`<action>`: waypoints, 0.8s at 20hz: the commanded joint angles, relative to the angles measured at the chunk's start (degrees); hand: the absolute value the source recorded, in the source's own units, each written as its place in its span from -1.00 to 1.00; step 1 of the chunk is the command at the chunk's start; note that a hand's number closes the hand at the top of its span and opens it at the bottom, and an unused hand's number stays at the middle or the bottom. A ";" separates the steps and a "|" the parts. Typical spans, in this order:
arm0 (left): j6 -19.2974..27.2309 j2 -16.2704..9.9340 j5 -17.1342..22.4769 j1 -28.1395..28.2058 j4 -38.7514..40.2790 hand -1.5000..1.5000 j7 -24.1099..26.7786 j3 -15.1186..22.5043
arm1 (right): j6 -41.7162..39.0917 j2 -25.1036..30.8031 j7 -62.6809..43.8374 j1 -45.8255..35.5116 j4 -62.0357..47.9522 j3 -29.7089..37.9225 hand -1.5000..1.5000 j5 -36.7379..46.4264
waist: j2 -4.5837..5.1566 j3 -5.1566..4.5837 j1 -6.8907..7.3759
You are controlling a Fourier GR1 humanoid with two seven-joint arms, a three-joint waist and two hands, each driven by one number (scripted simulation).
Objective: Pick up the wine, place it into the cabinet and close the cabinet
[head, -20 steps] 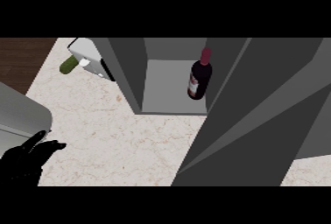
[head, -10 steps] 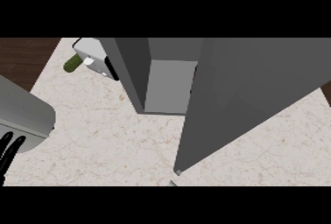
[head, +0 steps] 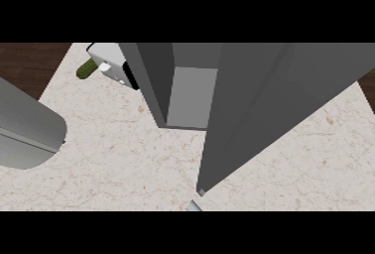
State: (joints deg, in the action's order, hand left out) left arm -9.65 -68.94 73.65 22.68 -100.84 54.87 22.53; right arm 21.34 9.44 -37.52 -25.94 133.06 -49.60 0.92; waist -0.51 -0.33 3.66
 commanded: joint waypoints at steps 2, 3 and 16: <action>-6.54 -2.36 0.54 2.78 2.31 -1.00 1.11 -2.68 | 5.08 -8.99 -0.13 -12.46 -13.18 4.38 1.00 -0.25 | 0.36 -0.03 1.27; -6.52 -2.21 1.36 1.35 2.97 -1.00 0.05 -3.48 | 6.26 -9.03 0.67 -14.95 -15.16 5.18 1.00 -0.31 | 0.53 -0.01 0.38; -15.81 -2.35 0.56 7.22 9.35 -1.00 -1.01 -10.99 | -7.36 -9.43 12.78 -35.87 -48.22 25.47 1.00 -18.56 | 0.96 0.29 0.39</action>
State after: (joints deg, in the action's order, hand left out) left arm -18.89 -70.19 73.45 27.91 -92.83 52.04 13.98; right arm 20.07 0.30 -28.74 -57.80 93.64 -28.80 -12.77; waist 0.37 -0.10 3.79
